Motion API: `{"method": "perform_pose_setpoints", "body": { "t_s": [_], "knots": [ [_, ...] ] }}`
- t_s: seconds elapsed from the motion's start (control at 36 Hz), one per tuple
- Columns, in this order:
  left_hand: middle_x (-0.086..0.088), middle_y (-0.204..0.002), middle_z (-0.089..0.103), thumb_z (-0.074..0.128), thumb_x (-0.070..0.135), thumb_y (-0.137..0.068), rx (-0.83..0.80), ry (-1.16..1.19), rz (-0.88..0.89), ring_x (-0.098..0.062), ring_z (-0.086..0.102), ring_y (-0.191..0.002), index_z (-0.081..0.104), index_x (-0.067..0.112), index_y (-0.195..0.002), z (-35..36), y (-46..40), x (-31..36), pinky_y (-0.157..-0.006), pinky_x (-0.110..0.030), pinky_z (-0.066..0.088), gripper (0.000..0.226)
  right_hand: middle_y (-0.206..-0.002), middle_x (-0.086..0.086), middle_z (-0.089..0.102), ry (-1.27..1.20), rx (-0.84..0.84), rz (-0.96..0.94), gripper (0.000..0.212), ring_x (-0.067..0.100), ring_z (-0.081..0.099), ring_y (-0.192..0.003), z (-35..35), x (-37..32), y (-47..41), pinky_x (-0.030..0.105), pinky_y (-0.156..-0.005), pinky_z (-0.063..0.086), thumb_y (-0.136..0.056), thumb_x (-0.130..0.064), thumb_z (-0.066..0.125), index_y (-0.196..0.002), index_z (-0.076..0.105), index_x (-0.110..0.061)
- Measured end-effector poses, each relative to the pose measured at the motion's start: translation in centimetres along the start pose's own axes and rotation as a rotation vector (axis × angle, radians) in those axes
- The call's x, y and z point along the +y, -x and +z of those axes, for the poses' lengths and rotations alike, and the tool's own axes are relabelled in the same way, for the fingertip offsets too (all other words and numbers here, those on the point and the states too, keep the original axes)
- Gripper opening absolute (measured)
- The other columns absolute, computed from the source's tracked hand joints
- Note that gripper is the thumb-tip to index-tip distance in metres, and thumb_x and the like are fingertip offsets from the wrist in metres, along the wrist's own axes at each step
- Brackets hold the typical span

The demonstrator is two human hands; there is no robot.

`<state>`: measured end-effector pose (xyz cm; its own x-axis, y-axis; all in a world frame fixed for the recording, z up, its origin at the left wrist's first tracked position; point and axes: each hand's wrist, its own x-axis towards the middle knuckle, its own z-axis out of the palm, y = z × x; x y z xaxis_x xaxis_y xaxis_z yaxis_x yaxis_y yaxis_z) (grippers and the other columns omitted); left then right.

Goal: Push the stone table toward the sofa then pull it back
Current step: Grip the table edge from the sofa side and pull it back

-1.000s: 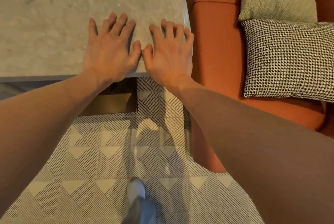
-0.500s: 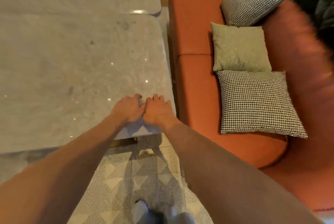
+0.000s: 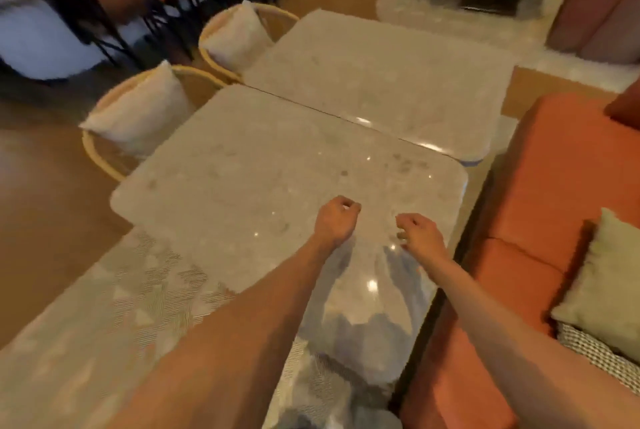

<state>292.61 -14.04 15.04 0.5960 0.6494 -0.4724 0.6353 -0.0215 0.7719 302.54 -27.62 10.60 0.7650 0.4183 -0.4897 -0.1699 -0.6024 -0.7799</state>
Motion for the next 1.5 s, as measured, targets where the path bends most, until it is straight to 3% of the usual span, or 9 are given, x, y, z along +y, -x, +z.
{"method": "perform_pose_setpoints", "body": {
  "t_s": [0.22,0.33,0.61,0.72,0.81,0.86,1.06,1.33,1.5],
  "knots": [
    [-0.013,-0.098,0.067,0.054,0.018,-0.099,0.15,0.316,-0.085,-0.025,0.062,-0.083,0.067,0.001,-0.115,-3.2,0.0,0.7,-0.073,-0.033,0.049,0.026,-0.114,0.011,0.067,-0.045,-0.14,-0.004,0.026,0.028,0.065,-0.097,0.7,-4.3,-1.9,0.045,-0.088,0.054,-0.101,-0.034,0.053,-0.108,0.065,-0.013],
    [-0.016,-0.098,0.064,0.053,0.014,-0.1,0.188,0.459,-0.113,-0.026,0.06,-0.078,0.065,-0.001,-0.115,-5.6,-0.7,-0.7,-0.062,-0.031,0.048,0.024,-0.114,0.009,0.068,-0.02,-0.179,-0.048,0.023,0.025,0.064,-0.095,2.4,-6.2,-2.2,0.047,-0.094,0.053,-0.101,-0.033,0.053,-0.108,0.065,-0.015],
    [-0.016,-0.095,0.069,0.053,0.014,-0.098,0.203,0.623,-0.229,-0.028,0.064,-0.076,0.067,0.003,-0.108,-4.5,-3.3,-5.6,-0.062,-0.034,0.055,0.021,-0.124,0.009,0.065,0.135,-0.277,-0.024,0.04,0.03,0.063,-0.115,2.7,-6.0,-3.4,0.05,-0.104,0.05,-0.099,-0.039,0.054,-0.123,0.064,-0.008],
    [-0.015,-0.091,0.069,0.057,0.015,-0.096,0.226,0.628,-0.28,-0.028,0.065,-0.073,0.068,0.003,-0.103,-2.0,-4.5,-6.0,-0.052,-0.029,0.056,0.018,-0.11,0.018,0.068,0.19,-0.298,-0.012,0.034,0.027,0.065,-0.101,1.4,-4.5,-7.0,0.044,-0.093,0.053,-0.098,-0.03,0.056,-0.113,0.067,-0.001],
    [-0.014,-0.085,0.067,0.056,0.013,-0.096,0.279,0.625,-0.355,-0.03,0.063,-0.073,0.067,0.005,-0.095,0.8,-5.9,-6.4,-0.051,-0.028,0.051,0.013,-0.085,0.006,0.06,0.24,-0.346,-0.01,0.019,0.019,0.055,-0.083,0.2,-3.4,-10.5,0.036,-0.082,0.048,-0.096,-0.021,0.056,-0.081,0.063,-0.012],
    [-0.017,-0.084,0.066,0.055,0.01,-0.095,0.326,0.643,-0.401,-0.031,0.061,-0.074,0.065,0.006,-0.09,3.0,-6.6,-6.5,-0.056,-0.032,0.047,0.013,-0.071,0.001,0.048,0.279,-0.365,-0.012,0.03,0.018,0.045,-0.07,-0.7,-2.4,-13.2,0.032,-0.07,0.041,-0.094,-0.016,0.055,-0.065,0.048,-0.017],
    [-0.016,-0.072,0.065,0.056,0.011,-0.091,0.492,0.714,-0.592,-0.025,0.056,-0.061,0.064,0.007,-0.073,12.0,-5.5,-6.7,-0.055,-0.029,0.044,0.02,-0.067,0.013,0.061,0.384,-0.376,0.129,0.029,0.026,0.056,-0.064,-5.0,1.2,-19.2,0.041,-0.065,0.05,-0.09,-0.019,0.055,-0.063,0.061,-0.011],
    [-0.012,-0.07,0.072,0.058,0.014,-0.089,0.924,0.769,-0.864,-0.035,0.07,-0.076,0.072,0.009,-0.072,25.8,1.2,-6.5,-0.073,-0.043,0.059,0.022,-0.093,0.02,0.074,0.481,-0.292,0.207,0.05,0.034,0.069,-0.083,-12.1,7.7,-19.5,0.039,-0.068,0.053,-0.096,-0.043,0.046,-0.095,0.071,0.0],
    [-0.011,-0.068,0.069,0.04,0.048,-0.08,1.045,0.904,-1.022,-0.031,0.064,-0.065,0.067,0.012,-0.069,30.5,2.6,-5.4,-0.067,-0.039,0.053,0.047,-0.12,0.02,0.066,0.195,-0.357,0.41,0.064,0.033,0.065,-0.102,-12.3,10.1,-20.2,0.046,-0.092,0.056,-0.097,-0.057,0.05,-0.13,0.055,-0.002]
  ]
}}
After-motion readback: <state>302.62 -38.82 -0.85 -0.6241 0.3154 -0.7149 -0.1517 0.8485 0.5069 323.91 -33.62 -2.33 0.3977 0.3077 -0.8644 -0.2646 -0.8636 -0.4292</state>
